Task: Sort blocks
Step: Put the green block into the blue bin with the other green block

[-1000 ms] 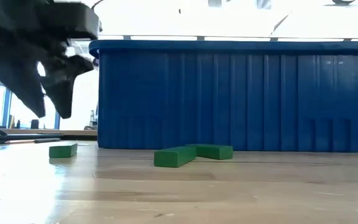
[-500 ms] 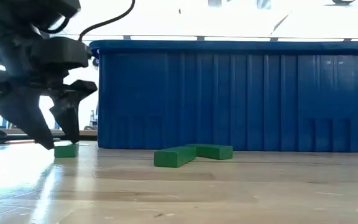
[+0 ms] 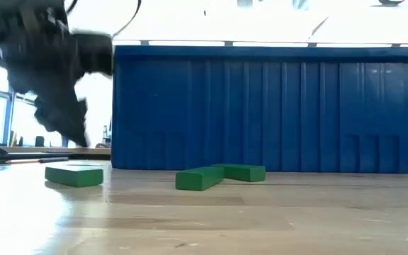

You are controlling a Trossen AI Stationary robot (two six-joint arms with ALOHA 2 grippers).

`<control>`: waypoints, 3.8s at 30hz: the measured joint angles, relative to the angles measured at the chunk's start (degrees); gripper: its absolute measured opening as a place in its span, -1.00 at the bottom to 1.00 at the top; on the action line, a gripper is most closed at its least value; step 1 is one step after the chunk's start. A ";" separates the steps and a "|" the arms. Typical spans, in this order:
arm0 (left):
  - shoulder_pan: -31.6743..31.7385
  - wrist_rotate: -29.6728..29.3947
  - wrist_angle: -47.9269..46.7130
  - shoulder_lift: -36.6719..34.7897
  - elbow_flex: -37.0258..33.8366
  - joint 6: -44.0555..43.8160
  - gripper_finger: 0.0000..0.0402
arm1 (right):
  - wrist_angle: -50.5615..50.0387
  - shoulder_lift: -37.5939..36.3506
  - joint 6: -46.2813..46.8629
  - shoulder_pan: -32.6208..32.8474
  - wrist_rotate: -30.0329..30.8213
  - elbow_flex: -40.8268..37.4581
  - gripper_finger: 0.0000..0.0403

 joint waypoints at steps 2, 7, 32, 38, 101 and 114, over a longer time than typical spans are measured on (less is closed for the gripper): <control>-0.89 -0.33 0.72 -0.23 1.23 5.56 -0.04 | 0.00 -0.01 0.00 0.00 -0.07 0.00 -0.15; -4.85 -2.05 -3.82 -0.24 1.86 29.65 -0.04 | -0.10 0.02 -0.02 0.00 -0.20 0.00 -0.15; -0.94 0.88 3.31 11.48 0.66 43.95 0.13 | 0.00 0.02 0.42 0.00 -0.15 0.00 -0.15; -2.63 -1.86 3.79 11.96 0.68 35.31 -0.48 | 0.00 0.02 0.42 0.00 -0.09 0.00 -0.15; 61.59 3.26 -60.98 45.79 89.39 17.70 -0.55 | -2.15 0.02 -1.11 -1.62 -2.34 0.00 -0.15; 60.70 4.49 -61.11 50.15 89.39 13.39 -0.36 | -2.12 0.02 -0.90 -1.60 -2.38 0.00 -0.15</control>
